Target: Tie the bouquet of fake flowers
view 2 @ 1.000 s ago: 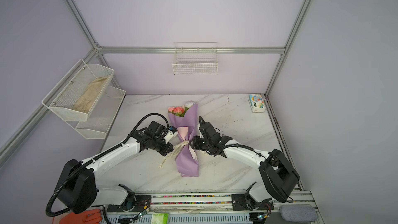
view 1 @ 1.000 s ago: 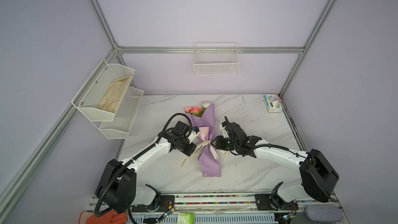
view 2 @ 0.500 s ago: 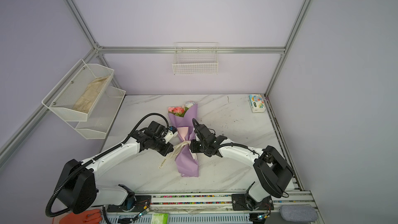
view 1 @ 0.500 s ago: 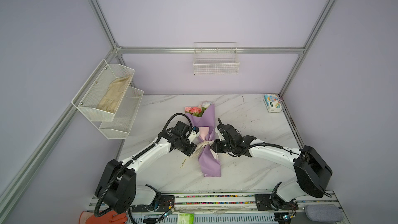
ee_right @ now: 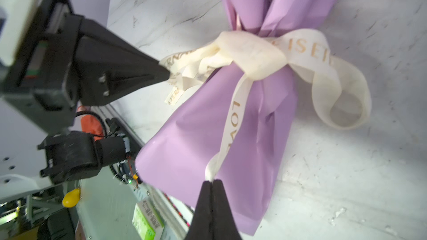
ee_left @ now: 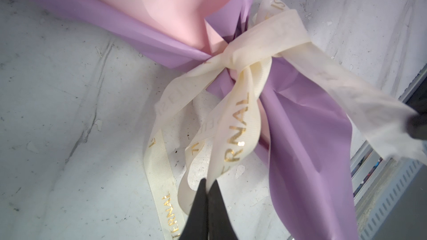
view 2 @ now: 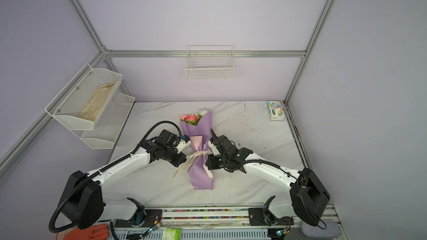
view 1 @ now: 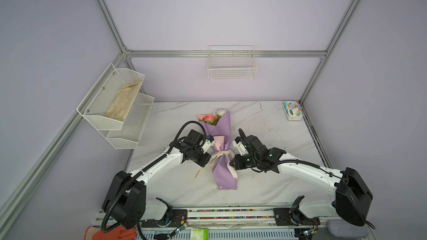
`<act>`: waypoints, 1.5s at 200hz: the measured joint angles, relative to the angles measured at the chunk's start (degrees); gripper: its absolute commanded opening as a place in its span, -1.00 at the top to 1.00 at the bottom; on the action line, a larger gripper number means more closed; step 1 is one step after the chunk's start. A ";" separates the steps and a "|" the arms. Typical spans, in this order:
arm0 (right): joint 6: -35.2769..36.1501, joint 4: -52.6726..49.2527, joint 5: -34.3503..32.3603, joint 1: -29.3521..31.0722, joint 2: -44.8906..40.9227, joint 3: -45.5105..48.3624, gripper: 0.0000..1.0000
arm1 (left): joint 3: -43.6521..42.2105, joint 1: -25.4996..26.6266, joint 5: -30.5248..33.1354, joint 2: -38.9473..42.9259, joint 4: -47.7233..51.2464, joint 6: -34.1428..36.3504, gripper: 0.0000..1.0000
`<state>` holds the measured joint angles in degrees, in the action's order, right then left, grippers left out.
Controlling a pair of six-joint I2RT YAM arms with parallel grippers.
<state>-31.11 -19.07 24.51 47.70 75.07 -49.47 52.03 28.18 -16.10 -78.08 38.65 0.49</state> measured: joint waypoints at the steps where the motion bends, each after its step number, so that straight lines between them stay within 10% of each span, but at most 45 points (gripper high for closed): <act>1: 0.07 -0.17 0.22 0.02 -0.15 0.02 1.00 | 0.00 0.00 0.02 0.00 -0.02 0.00 1.00; 53: 0.98 -3.98 8.09 3.54 -1.14 3.67 1.00 | 0.00 0.00 0.00 0.00 -0.02 0.00 1.00; 100: 3.37 -8.13 6.43 6.10 0.44 0.24 0.30 | 0.00 0.00 0.00 0.00 -0.02 -0.02 1.00; 139: 2.34 -6.97 2.32 -8.87 -4.24 -3.58 0.15 | 0.00 -0.02 0.02 0.00 0.00 0.00 1.00; 164: -3.87 -0.28 2.67 -18.60 -1.07 -1.57 0.13 | 0.00 -0.02 0.02 0.00 0.02 0.00 1.00; 210: -22.73 19.23 6.82 -17.99 6.10 9.07 0.04 | 0.00 0.00 0.00 0.00 0.02 0.00 1.00; 300: 2.32 7.10 1.44 -16.79 19.91 -9.97 0.02 | 0.02 0.00 0.00 0.00 0.24 0.11 1.00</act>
<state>-28.80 -11.97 25.96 30.92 94.98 -59.44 52.05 28.18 -16.10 -78.08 38.89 0.60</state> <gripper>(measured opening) 0.489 0.047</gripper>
